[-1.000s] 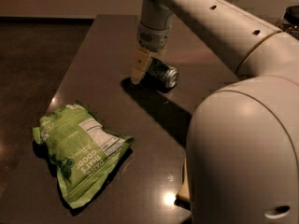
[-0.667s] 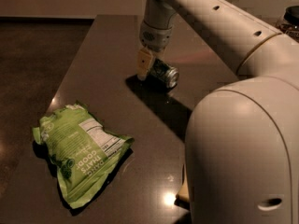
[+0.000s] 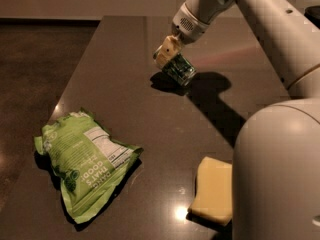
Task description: Place green can upright
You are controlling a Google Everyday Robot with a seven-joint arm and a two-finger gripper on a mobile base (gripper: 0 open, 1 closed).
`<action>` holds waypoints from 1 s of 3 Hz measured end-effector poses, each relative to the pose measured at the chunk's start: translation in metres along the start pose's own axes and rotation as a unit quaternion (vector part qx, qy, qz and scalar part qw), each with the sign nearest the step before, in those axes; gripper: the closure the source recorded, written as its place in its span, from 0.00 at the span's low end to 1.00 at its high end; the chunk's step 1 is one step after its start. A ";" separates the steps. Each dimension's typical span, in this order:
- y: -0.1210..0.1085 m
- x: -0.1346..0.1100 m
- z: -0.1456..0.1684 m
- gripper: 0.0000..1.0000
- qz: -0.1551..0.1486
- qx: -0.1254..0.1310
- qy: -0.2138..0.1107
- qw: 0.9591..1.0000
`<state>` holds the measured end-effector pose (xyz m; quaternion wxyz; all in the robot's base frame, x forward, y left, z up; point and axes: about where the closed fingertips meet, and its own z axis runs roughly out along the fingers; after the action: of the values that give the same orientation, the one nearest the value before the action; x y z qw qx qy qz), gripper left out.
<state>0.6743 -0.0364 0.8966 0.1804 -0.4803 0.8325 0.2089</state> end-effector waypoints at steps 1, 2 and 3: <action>-0.006 0.009 -0.026 1.00 0.007 -0.026 -0.106 0.994; -0.011 0.031 -0.065 1.00 0.013 -0.009 -0.232 0.972; -0.005 0.044 -0.072 1.00 0.015 0.017 -0.294 0.955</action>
Offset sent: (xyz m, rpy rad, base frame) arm -0.0181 -0.1006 0.0476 0.6225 -0.3074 -0.2047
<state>0.6505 -0.1082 0.9342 0.4223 -0.3820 0.7531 0.3296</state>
